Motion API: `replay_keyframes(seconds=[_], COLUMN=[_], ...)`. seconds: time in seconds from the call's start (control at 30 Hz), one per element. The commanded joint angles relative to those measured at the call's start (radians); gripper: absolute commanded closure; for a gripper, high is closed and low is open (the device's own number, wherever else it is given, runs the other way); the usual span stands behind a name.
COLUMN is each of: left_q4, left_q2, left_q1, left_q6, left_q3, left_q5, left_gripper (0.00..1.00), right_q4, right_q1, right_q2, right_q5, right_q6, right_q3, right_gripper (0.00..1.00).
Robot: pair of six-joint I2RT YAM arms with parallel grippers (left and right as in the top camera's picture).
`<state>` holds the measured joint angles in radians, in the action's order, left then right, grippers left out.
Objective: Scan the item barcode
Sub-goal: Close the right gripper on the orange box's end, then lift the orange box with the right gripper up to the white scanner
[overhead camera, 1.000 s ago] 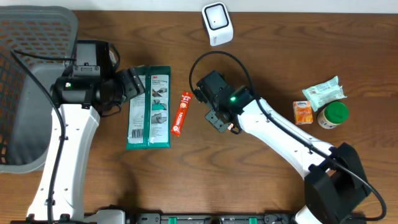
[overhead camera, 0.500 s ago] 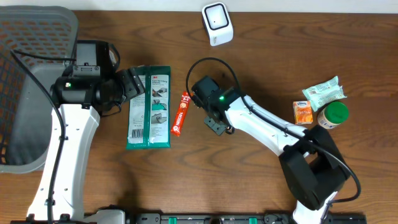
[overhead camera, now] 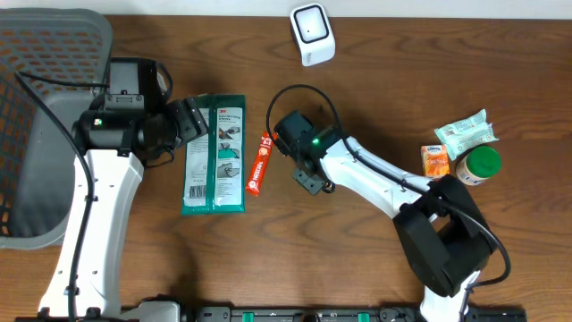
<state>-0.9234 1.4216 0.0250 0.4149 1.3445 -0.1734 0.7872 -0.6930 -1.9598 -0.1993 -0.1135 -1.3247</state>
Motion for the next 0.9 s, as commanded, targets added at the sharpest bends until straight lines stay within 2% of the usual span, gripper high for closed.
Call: replay_keyframes(seconds=[0.0,0.27,0.37,0.47,0.53,0.87], left_q4=[-0.003,-0.003,-0.003,-0.003,-0.003,-0.003], left_q2=[-0.003,-0.003,-0.003,-0.003,-0.003,-0.003], left_q1=[-0.003,-0.003,-0.003,-0.003,-0.003,-0.003], left_q6=[-0.006,-0.006,-0.006,-0.006,-0.006,-0.006], left_q3=[0.008,0.008,0.008,0.008,0.008,0.008], left_q5=[0.006,0.006,0.006,0.006,0.006,0.006], left_gripper=[0.20,0.20,0.20,0.20,0.20,0.20], right_q4=[-0.010,-0.094,-0.111,-0.107,-0.108,-0.047], right_q1=[0.005,0.007,0.007,0.006,0.003,0.003], right_q2=[-0.021,-0.023,-0.023,-0.023,-0.023,0.049], right_q5=[-0.013,-0.057,-0.062,-0.047,-0.011,0.082], right_q6=[0.004,0.004,0.004,0.005,0.005,0.084], right_q3=[0.014,0.106,0.136,0.143,0.143,0.055], right_gripper=[0.56,0.63,0.73,0.92,0.99,0.99])
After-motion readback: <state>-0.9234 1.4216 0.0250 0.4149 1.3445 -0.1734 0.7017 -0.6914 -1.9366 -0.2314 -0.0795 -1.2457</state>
